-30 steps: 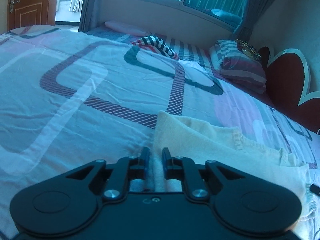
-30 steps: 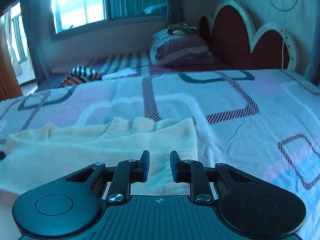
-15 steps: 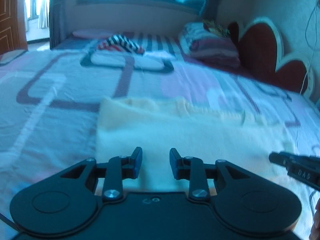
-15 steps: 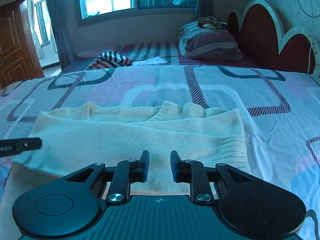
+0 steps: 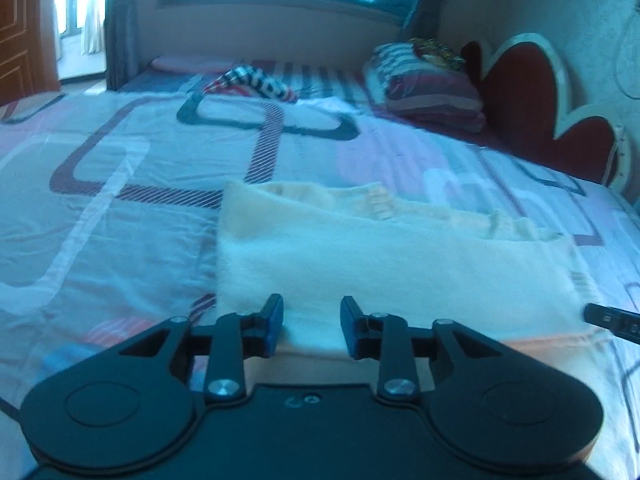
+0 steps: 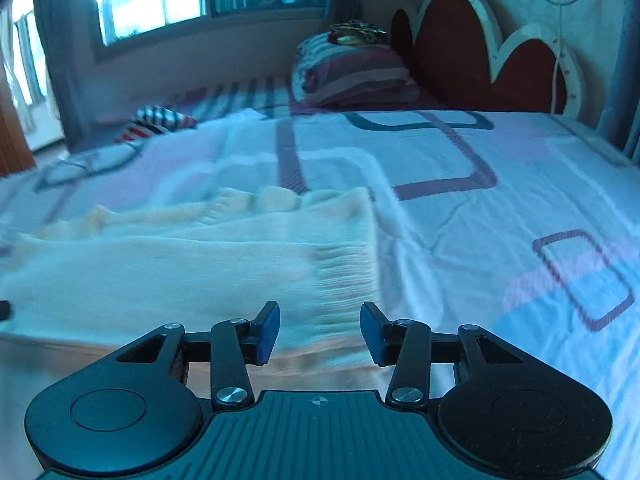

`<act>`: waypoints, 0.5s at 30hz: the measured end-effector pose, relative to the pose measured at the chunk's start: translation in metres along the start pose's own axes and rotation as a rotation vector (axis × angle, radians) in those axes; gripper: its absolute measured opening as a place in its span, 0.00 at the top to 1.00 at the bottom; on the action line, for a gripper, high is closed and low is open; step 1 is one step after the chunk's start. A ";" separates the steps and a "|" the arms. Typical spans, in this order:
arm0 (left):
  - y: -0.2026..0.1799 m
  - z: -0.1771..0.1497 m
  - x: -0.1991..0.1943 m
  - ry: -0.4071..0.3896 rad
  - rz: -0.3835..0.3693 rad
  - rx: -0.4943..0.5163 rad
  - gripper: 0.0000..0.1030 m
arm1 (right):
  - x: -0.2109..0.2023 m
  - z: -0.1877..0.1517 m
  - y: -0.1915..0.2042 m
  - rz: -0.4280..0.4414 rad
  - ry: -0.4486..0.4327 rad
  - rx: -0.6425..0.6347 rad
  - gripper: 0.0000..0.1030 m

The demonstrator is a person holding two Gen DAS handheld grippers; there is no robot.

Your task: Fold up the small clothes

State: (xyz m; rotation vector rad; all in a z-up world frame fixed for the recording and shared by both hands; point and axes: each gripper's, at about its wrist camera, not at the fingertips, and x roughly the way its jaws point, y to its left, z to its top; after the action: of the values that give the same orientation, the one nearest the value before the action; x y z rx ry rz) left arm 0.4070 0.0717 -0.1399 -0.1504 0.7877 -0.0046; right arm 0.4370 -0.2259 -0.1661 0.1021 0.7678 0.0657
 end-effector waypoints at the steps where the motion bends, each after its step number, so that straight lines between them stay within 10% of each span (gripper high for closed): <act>1: -0.005 -0.002 -0.004 0.000 -0.009 0.012 0.70 | -0.006 -0.002 0.007 0.031 -0.004 -0.011 0.56; 8: -0.040 -0.019 -0.014 0.041 -0.082 0.054 0.66 | -0.023 -0.016 0.064 0.171 -0.005 -0.095 0.56; 15: -0.033 -0.021 -0.010 0.053 -0.039 0.039 0.60 | -0.022 -0.009 0.056 0.114 -0.027 -0.103 0.56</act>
State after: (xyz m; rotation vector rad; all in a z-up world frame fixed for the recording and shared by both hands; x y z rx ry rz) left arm 0.3867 0.0368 -0.1427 -0.1291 0.8367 -0.0611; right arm 0.4132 -0.1723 -0.1510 0.0485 0.7295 0.2119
